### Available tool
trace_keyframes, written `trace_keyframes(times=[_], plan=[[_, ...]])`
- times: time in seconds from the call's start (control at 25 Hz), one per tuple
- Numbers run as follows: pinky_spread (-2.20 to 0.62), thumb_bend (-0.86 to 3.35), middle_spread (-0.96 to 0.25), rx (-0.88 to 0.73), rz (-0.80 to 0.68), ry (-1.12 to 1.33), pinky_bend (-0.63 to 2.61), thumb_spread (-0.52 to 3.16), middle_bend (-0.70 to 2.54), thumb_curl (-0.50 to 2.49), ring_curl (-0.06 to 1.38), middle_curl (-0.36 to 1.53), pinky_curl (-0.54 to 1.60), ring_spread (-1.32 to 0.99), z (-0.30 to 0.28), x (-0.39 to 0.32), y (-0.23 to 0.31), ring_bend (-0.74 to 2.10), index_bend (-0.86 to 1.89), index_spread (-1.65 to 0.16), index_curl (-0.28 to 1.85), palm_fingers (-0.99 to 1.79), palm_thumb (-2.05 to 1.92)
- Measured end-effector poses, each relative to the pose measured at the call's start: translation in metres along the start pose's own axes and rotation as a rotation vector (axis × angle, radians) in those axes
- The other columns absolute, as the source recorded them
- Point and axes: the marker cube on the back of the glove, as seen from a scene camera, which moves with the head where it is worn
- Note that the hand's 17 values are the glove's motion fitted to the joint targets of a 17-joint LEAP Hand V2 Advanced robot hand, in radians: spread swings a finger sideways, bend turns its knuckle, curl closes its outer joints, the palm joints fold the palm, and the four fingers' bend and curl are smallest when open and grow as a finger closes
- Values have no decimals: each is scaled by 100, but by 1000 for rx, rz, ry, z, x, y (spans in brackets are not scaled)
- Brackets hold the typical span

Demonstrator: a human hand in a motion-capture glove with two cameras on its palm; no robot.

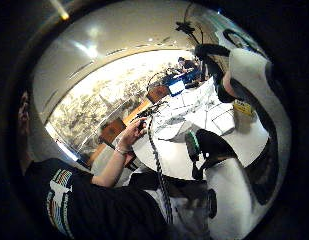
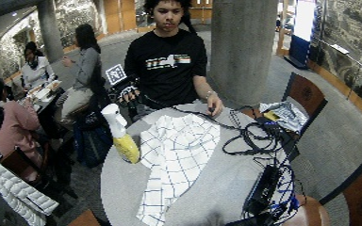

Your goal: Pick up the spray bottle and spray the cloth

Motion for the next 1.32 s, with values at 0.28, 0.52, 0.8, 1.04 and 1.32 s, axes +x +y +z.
trace_keyframes(times=[0.28,0.52,0.8,1.04,1.32], plan=[[6,24,-7,-106,61,-42,29,91,33,27,28,27,26,-10,-9,3,7,35,16,-28,30,93,69],[12,18,-7,107,175,-234,37,96,27,29,30,29,30,-10,3,16,-7,36,7,-32,26,85,70],[17,12,-5,164,345,-467,42,99,24,32,31,31,32,-10,7,28,-10,36,8,-33,24,81,72],[21,8,-4,179,438,-645,45,100,22,33,31,32,34,-9,12,31,-6,36,9,-33,22,76,73],[24,4,-2,199,517,-706,44,100,21,36,32,34,34,-7,21,41,-8,35,11,-34,23,73,75]])
